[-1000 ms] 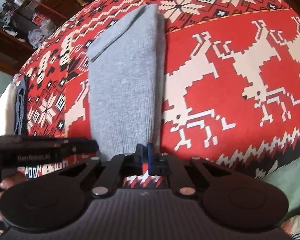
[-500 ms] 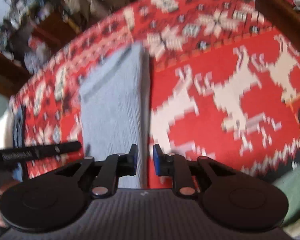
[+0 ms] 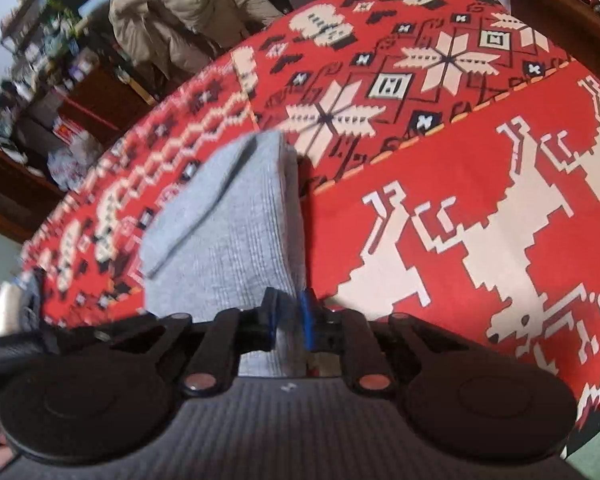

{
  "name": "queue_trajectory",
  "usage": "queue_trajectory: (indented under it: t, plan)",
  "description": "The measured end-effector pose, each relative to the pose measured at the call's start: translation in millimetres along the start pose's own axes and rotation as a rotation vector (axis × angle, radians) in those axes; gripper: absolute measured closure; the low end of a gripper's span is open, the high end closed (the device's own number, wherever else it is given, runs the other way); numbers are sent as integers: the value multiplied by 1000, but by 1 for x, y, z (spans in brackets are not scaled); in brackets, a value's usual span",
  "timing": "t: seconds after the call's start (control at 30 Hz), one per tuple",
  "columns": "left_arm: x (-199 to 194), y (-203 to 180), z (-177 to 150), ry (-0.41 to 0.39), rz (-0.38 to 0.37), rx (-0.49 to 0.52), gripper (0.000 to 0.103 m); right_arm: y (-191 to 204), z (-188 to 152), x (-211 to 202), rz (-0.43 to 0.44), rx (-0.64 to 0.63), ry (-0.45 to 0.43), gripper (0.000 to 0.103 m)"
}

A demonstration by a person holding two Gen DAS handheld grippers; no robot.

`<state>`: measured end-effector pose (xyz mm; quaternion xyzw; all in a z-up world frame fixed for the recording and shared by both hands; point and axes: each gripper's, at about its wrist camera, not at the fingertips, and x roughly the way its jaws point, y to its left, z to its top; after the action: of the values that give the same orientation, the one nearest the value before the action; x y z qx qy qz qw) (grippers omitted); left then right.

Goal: Fold clothes

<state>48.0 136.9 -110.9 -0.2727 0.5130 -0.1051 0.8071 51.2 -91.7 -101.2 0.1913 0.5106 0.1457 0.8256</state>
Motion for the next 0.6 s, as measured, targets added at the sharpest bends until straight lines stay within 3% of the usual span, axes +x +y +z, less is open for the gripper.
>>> queue_trajectory:
  t: [0.1, 0.2, 0.4, 0.53, 0.6]
  plan:
    - [-2, 0, 0, -10, -21, 0, 76, 4, 4, -13, 66, 13, -77, 92]
    - [-3, 1, -1, -15, -38, -8, 73, 9, 5, -9, 109, 19, -89, 92]
    - [-10, 0, 0, -43, -52, -10, 73, -5, 0, 13, 20, 43, -35, 93]
    - [-18, -1, -2, -93, -75, -9, 74, -16, 3, 2, 21, 87, -70, 93]
    - [-18, 0, -2, -106, -81, -16, 77, -17, 5, -1, 70, 108, -82, 92]
